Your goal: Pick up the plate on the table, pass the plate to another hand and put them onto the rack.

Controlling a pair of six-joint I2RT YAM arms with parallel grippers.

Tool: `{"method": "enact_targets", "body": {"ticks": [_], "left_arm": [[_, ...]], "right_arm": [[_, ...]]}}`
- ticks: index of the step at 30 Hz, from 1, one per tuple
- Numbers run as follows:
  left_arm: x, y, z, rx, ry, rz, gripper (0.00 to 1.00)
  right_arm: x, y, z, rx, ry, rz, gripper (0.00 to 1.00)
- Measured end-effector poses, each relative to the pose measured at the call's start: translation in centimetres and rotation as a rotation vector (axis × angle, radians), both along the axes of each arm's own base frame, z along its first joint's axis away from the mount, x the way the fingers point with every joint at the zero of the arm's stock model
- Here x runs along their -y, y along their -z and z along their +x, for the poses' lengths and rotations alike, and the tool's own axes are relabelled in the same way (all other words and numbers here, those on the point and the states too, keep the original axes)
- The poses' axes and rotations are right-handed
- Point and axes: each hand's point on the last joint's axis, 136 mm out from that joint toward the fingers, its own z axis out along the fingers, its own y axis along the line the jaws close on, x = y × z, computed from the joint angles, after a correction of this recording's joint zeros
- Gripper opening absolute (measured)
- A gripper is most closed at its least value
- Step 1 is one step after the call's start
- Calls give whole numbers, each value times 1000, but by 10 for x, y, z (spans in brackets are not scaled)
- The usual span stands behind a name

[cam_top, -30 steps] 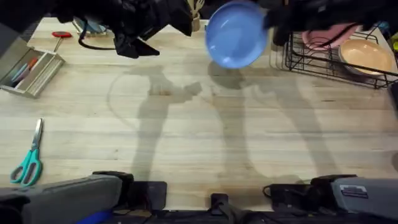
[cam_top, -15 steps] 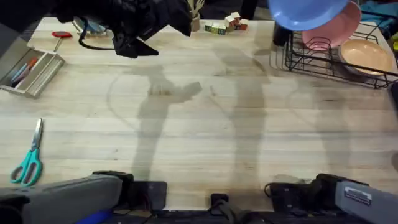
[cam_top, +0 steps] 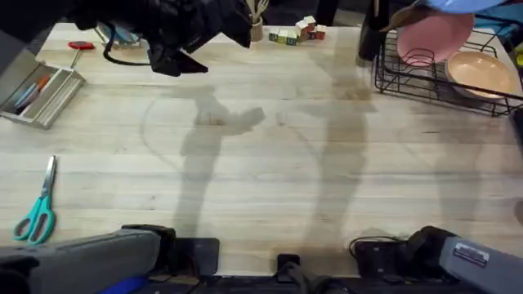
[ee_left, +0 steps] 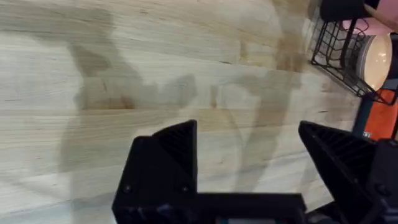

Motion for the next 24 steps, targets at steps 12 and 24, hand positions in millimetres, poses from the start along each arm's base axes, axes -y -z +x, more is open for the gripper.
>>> {"method": "enact_targets", "body": {"ticks": [12,24], "left_arm": [[0,-2,3,15,0,-1,995],[0,-2,3,13,0,-1,994]], "right_arm": [[33,-34,-8,87,52,-397,29],[39,-25,-3,-19,-4,-952,29]]}}
